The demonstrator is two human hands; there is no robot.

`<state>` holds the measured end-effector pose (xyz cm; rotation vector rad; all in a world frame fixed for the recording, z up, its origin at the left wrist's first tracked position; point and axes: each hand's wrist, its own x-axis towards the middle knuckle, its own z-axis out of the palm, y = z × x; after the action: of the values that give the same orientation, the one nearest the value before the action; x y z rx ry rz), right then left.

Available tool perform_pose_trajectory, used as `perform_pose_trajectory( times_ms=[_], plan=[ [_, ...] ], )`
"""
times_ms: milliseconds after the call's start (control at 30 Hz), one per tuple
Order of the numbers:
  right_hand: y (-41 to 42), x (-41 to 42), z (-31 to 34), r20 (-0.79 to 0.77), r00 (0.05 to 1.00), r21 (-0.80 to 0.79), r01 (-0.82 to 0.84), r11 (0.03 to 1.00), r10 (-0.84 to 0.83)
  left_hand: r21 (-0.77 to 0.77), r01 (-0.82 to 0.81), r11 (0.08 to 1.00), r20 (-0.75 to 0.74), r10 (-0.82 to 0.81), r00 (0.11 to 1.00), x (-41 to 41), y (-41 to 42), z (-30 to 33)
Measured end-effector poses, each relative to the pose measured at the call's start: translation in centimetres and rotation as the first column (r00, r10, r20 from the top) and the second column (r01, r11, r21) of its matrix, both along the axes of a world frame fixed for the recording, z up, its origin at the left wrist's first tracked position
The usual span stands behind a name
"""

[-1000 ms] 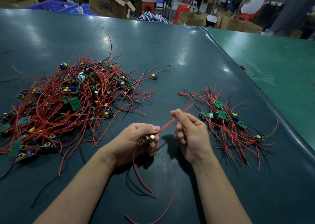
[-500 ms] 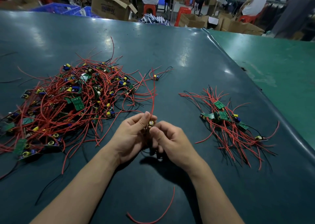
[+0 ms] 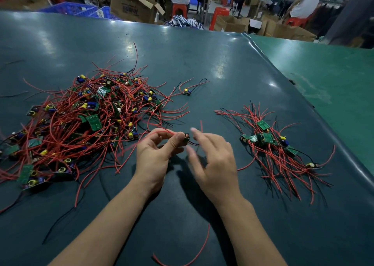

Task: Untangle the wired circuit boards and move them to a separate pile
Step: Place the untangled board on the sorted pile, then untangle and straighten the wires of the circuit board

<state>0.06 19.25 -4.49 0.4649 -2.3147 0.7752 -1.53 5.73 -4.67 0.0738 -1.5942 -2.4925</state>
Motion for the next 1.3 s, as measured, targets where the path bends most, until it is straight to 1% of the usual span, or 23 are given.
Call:
perform_pose_trajectory(
  times_ms=[67, 133, 200, 300, 400, 433, 467, 500, 567, 600, 667, 733, 767, 867, 933, 967, 1033, 1067, 1133, 1200, 1233, 1267, 1300],
  plan=[
    [-0.5, 0.1, -0.1, -0.013, 0.997, 0.065, -0.078, 0.995, 0.079, 0.025, 0.002, 1.0, 0.023, -0.003, 1.0, -0.2, -0.1, 0.0],
    [-0.6, -0.2, -0.1, -0.056, 0.996, 0.039, -0.073, 0.997, 0.075, 0.028, 0.01, 1.0, 0.022, -0.011, 1.0, -0.2, -0.1, 0.1],
    [-0.3, -0.4, 0.1, -0.169, 0.986, 0.011, 0.012, 1.0, -0.01, 0.053, 0.025, 0.998, 0.019, -0.026, 0.999, 0.0, 0.0, 0.2],
    [0.7, -0.5, 1.3, -0.337, 0.925, -0.091, 0.154, 0.984, -0.176, 0.122, 0.063, 0.991, 0.055, -0.07, 0.996, -0.1, -0.1, 0.5],
    [2.7, -1.0, 2.8, -0.373, 0.829, -0.154, 0.389, 0.908, -0.418, 0.175, 0.088, 0.981, 0.106, -0.107, 0.989, -0.4, -0.5, 0.7],
    [3.4, -1.4, 3.3, -0.331, 0.813, -0.141, 0.459, 0.877, -0.479, 0.184, 0.091, 0.979, 0.118, -0.114, 0.987, -0.5, -0.5, 0.8],
    [4.1, -1.7, 3.6, -0.24, 0.812, -0.108, 0.522, 0.846, -0.532, 0.188, 0.096, 0.978, 0.129, -0.121, 0.984, -0.5, -0.5, 0.8],
    [4.6, -2.0, 3.7, -0.096, 0.809, -0.059, 0.578, 0.814, -0.581, 0.191, 0.104, 0.976, 0.136, -0.132, 0.982, -0.4, -0.6, 0.9],
    [5.5, -2.3, 2.8, 0.183, 0.744, 0.037, 0.647, 0.761, -0.642, 0.207, 0.121, 0.971, 0.144, -0.153, 0.978, -0.4, -0.6, 1.0],
    [5.7, -2.1, 2.2, 0.23, 0.716, 0.063, 0.664, 0.745, -0.659, 0.216, 0.129, 0.968, 0.147, -0.162, 0.976, -0.4, -0.6, 1.1],
    [5.7, -1.6, 1.4, 0.195, 0.714, 0.072, 0.673, 0.736, -0.672, 0.223, 0.143, 0.964, 0.149, -0.179, 0.973, -0.4, -0.8, 1.1],
    [5.6, -1.4, 1.2, 0.055, 0.756, 0.019, 0.652, 0.758, -0.652, 0.207, 0.156, 0.966, 0.153, -0.19, 0.97, -0.4, -0.9, 1.1],
    [5.5, -1.4, 1.2, -0.014, 0.795, -0.015, 0.607, 0.795, -0.607, 0.199, 0.161, 0.967, 0.156, -0.193, 0.969, -0.3, -0.9, 1.1],
    [5.0, -1.5, 1.2, -0.125, 0.952, -0.072, 0.274, 0.959, -0.281, 0.198, 0.17, 0.965, 0.162, -0.204, 0.966, -0.1, -1.0, 1.2],
    [4.4, -1.8, 0.9, -0.032, 0.994, -0.027, 0.105, 0.994, -0.106, 0.207, 0.175, 0.962, 0.157, -0.21, 0.965, 0.0, -1.0, 1.2],
    [4.1, -2.1, 0.7, 0.066, 0.994, 0.001, 0.087, 0.996, -0.087, 0.211, 0.178, 0.961, 0.154, -0.212, 0.965, 0.0, -1.1, 1.3],
    [4.1, -2.8, 0.0, 0.246, 0.955, 0.04, 0.161, 0.986, -0.166, 0.211, 0.176, 0.962, 0.151, -0.21, 0.966, 0.1, -1.0, 1.4],
    [4.4, -3.1, -0.3, 0.289, 0.929, 0.032, 0.232, 0.972, -0.231, 0.204, 0.165, 0.965, 0.146, -0.196, 0.97, 0.2, -0.9, 1.4],
    [5.2, -3.3, -0.4, 0.313, 0.891, -0.055, 0.362, 0.931, -0.328, 0.142, 0.089, 0.986, 0.106, -0.104, 0.989, 0.3, -0.8, 1.2],
    [5.7, -3.0, -0.1, 0.31, 0.88, -0.148, 0.42, 0.895, -0.361, -0.086, -0.069, 0.994, -0.01, 0.068, 0.998, 0.4, -1.0, 0.7],
    [5.6, -2.8, -0.1, 0.288, 0.889, -0.174, 0.413, 0.894, -0.355, -0.255, -0.17, 0.952, -0.1, 0.149, 0.984, 0.5, -1.2, 0.4],
    [5.4, -2.5, -0.1, 0.244, 0.907, -0.19, 0.391, 0.9, -0.343, -0.429, -0.281, 0.859, -0.213, 0.206, 0.955, 0.5, -1.5, 0.2],
    [5.1, -2.1, 0.0, 0.189, 0.927, -0.197, 0.36, 0.912, -0.325, -0.575, -0.398, 0.715, -0.344, 0.23, 0.91, 0.5, -1.9, 0.2]
  ],
)
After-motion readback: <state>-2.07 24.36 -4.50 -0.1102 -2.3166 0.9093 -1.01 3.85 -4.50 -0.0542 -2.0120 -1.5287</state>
